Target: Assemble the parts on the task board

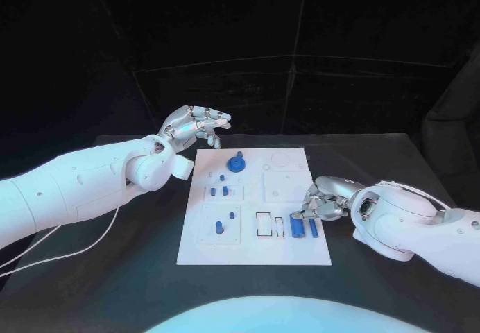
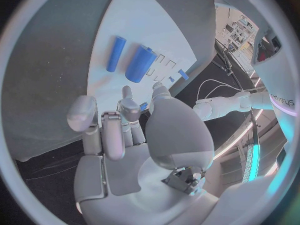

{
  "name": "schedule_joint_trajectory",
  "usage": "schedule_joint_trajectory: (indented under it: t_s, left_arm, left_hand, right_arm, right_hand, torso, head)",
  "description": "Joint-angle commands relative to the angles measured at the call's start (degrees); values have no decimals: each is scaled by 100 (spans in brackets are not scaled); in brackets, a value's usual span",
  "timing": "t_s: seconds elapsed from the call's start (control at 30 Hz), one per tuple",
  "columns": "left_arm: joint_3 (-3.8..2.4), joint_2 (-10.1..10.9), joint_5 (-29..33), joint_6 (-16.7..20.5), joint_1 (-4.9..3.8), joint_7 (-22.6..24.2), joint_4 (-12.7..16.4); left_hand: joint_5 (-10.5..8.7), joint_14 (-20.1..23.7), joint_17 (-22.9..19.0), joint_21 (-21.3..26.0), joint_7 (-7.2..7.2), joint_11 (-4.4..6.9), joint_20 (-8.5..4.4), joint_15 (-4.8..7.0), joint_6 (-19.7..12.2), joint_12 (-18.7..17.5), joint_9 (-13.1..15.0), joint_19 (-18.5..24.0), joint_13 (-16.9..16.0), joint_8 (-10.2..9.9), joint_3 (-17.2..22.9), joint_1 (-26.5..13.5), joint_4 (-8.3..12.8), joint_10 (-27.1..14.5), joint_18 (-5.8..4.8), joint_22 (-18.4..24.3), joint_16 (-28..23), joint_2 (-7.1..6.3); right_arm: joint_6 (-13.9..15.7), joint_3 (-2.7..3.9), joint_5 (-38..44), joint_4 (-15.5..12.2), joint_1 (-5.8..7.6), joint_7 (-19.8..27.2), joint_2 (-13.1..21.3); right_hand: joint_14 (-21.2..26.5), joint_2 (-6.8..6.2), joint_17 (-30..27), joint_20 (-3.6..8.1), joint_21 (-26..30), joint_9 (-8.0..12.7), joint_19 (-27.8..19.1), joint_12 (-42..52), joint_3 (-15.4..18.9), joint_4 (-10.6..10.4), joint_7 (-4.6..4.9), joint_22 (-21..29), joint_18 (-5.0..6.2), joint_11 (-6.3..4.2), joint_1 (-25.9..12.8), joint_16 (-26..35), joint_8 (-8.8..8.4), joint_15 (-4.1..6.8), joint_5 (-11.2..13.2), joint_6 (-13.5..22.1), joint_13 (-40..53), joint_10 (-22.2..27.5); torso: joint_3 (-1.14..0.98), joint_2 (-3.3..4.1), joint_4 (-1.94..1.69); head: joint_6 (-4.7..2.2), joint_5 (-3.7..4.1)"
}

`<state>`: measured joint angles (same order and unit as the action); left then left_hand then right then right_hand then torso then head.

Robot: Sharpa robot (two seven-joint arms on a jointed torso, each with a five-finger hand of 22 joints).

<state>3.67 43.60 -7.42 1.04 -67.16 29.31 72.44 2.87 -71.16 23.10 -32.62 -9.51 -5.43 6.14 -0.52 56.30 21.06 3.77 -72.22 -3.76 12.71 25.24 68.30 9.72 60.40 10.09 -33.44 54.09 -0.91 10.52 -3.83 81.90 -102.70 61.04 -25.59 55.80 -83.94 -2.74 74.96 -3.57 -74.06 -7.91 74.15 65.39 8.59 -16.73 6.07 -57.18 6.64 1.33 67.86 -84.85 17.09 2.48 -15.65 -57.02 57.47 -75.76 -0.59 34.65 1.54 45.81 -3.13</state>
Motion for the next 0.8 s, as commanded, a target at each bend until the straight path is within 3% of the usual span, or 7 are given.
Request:
schedule_joint_trajectory:
  t_s: [0.03,0.4,0.6,0.8]
  left_arm:
    - [-4,4,21,-63,-10,11,18]
    - [-3,10,21,-61,-9,18,14]
    - [-1,15,21,-60,-9,20,14]
    - [2,14,21,-64,-9,23,11]
  left_hand:
    - [-5,38,-5,32,-39,-12,-6,1,0,-21,3,-39,-5,-17,-13,27,33,-26,35,7,-18,6]
    - [-5,39,-8,35,-41,-13,-6,1,3,-20,4,-40,-5,-17,-14,26,33,-25,35,10,-17,11]
    - [-5,39,-8,35,-41,-13,-6,1,3,-20,4,-40,-5,-17,-14,26,33,-25,35,10,-17,11]
    - [-5,41,-11,37,-39,-12,-6,1,8,-19,5,-42,-5,-16,-9,34,35,-23,35,13,-16,24]
  right_arm:
    - [-288,2,316,3,-14,-313,-44]
    - [-587,2,433,70,-111,-355,-179]
    - [-598,2,529,133,-149,-327,-244]
    - [-594,2,665,219,-216,-304,-344]
  right_hand:
    - [-391,7,293,6,-38,-18,40,3,49,0,-36,-18,-54,-19,-84,-23,39,34,-4,-21,37,10]
    - [-390,3,305,12,-31,-56,33,8,123,3,-52,-9,-52,-31,-139,-28,77,43,40,-54,84,-10]
    - [-383,-4,277,13,2,-64,-2,-66,141,13,-48,52,-42,-29,-130,-16,74,43,33,-37,9,36]
    - [-381,-11,279,12,5,-79,-7,-80,150,37,-43,46,-44,-25,-47,-15,71,39,25,-11,22,44]
  torso:
    - [1,-1,10]
    - [-8,-4,1]
    - [2,-3,-2]
    - [-4,-12,1]
  head:
    - [5,-7]
    - [39,-27]
    - [48,-33]
    - [28,-38]
